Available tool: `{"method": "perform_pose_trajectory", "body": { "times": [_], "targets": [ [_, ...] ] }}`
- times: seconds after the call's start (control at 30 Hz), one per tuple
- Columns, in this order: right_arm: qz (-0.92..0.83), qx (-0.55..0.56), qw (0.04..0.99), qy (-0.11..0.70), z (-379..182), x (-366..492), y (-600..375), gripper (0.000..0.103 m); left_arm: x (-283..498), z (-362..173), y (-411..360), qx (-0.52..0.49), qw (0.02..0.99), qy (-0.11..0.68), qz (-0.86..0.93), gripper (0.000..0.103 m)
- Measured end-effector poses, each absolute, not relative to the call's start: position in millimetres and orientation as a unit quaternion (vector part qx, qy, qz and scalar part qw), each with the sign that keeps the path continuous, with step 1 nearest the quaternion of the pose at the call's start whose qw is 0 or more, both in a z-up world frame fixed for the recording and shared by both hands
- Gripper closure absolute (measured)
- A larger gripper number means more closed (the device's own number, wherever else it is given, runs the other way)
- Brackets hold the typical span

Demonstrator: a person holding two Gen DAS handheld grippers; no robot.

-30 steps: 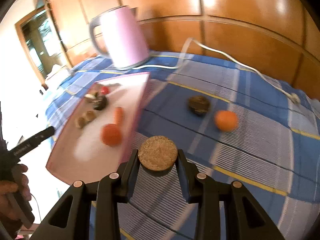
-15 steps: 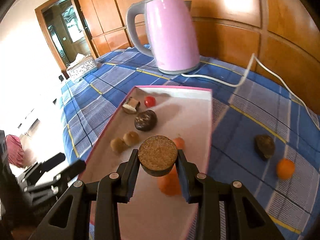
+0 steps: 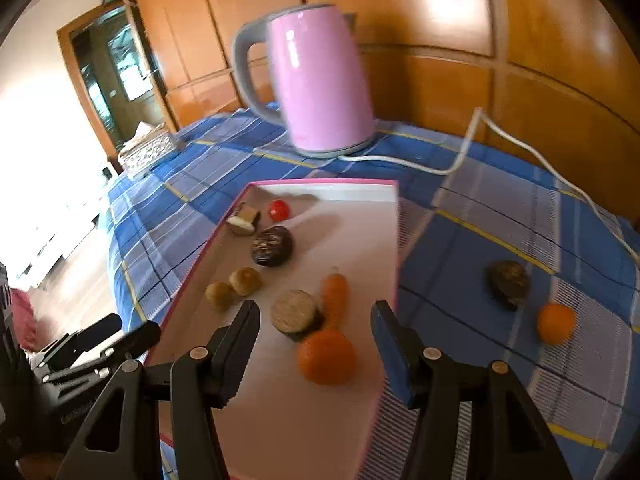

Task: Organize fruits
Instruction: 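Lower the slice into the tray and open the right tool, then move the left tool off the tray toward the dark brown fruit on the bedspread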

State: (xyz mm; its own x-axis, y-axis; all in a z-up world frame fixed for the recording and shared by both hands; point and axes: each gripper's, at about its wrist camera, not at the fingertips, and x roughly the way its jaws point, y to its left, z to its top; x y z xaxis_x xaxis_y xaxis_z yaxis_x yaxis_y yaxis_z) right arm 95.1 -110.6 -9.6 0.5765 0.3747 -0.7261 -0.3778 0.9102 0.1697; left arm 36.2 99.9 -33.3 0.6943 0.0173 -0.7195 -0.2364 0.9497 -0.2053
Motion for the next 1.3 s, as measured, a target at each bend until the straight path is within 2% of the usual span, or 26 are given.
{"method": "perform_pose_trajectory", "body": {
  "times": [0.47,0.83,1.3],
  "targets": [
    [0.078,0.018,0.921,0.381,-9,53,-202,0.044,29,-23,84,-0.124,0.917,0.377,0.045,0.030],
    [-0.049,0.050,0.919,0.387,-28,32,-289,0.044,24,-19,68,-0.107,0.918,0.381,0.024,0.030],
    [-0.145,0.065,0.912,0.378,-45,3,-353,0.043,21,-8,29,-0.066,0.923,0.377,-0.025,0.030]
  ]
}}
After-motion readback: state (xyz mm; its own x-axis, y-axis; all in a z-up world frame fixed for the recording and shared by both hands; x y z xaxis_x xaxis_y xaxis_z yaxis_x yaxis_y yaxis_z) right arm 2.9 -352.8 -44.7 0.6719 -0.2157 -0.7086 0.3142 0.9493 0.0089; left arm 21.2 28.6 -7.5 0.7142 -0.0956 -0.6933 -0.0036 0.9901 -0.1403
